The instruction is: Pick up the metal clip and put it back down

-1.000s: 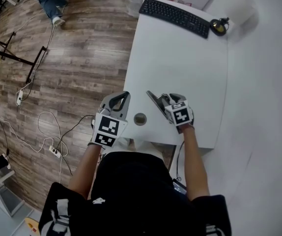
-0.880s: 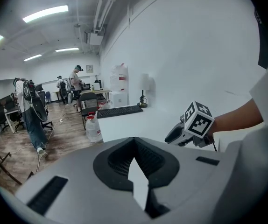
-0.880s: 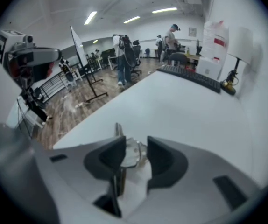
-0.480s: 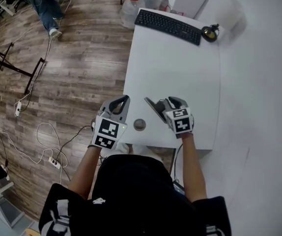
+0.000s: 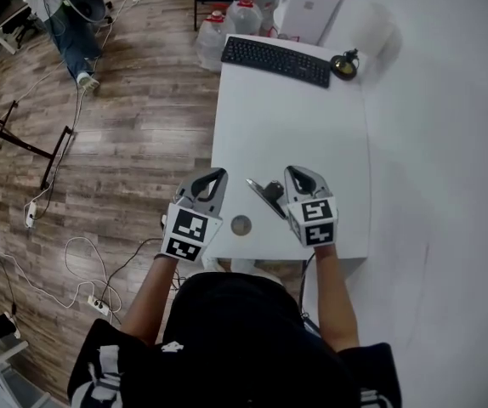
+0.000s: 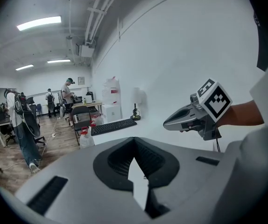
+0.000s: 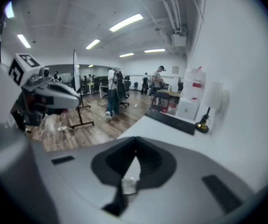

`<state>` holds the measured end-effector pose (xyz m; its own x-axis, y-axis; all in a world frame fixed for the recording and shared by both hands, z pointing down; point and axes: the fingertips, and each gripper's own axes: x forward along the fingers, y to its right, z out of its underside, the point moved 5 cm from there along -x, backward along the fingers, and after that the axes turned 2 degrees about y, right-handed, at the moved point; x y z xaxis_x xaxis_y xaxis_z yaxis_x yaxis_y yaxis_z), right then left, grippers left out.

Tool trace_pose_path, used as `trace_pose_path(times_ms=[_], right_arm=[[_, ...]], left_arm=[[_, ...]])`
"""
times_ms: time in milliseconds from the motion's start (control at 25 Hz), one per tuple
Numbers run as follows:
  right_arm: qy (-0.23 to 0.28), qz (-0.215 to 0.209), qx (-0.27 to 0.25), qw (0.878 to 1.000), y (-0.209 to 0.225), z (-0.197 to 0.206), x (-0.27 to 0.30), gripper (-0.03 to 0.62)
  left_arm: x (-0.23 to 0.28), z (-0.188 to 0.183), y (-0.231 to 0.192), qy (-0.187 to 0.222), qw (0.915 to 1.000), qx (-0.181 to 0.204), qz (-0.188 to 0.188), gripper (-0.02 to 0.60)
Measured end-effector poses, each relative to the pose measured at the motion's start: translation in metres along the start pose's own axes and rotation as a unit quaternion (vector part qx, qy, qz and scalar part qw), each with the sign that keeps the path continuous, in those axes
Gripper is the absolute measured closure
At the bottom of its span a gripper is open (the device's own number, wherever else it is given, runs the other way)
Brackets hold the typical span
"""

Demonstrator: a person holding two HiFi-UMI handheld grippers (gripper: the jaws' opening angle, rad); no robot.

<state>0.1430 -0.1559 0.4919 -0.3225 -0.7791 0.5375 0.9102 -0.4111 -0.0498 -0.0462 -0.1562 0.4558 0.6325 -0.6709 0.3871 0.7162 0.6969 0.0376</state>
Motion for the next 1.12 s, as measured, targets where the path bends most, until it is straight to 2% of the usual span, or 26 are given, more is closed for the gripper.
trace_pose_path(times_ms=[360,640,880,1120], right_arm=[[0.106,0.029,-0.027,0.994,-0.006,-0.077,-0.054,0.559],[0.16,0.046,-0.031,0.986,-0.009,-0.112,-0.078,0.559],[0.198,0.059,-0.041,0.978,-0.017,-0.131,-0.099,0.559],[0.21,0.062,-0.04,0.975,-0.022,-0.137,-0.106,0.559]], left_arm=[[-0.012,-0.04,-0.003,0.042,0.9987,0.03,-0.001,0.557],[-0.03,-0.077,-0.013,0.088,0.9945,0.055,-0.013,0.557],[-0.044,-0.102,-0.013,0.121,0.9905,0.062,-0.019,0.557],[-0.056,-0.119,-0.01,0.146,0.9864,0.073,-0.021,0.557]])
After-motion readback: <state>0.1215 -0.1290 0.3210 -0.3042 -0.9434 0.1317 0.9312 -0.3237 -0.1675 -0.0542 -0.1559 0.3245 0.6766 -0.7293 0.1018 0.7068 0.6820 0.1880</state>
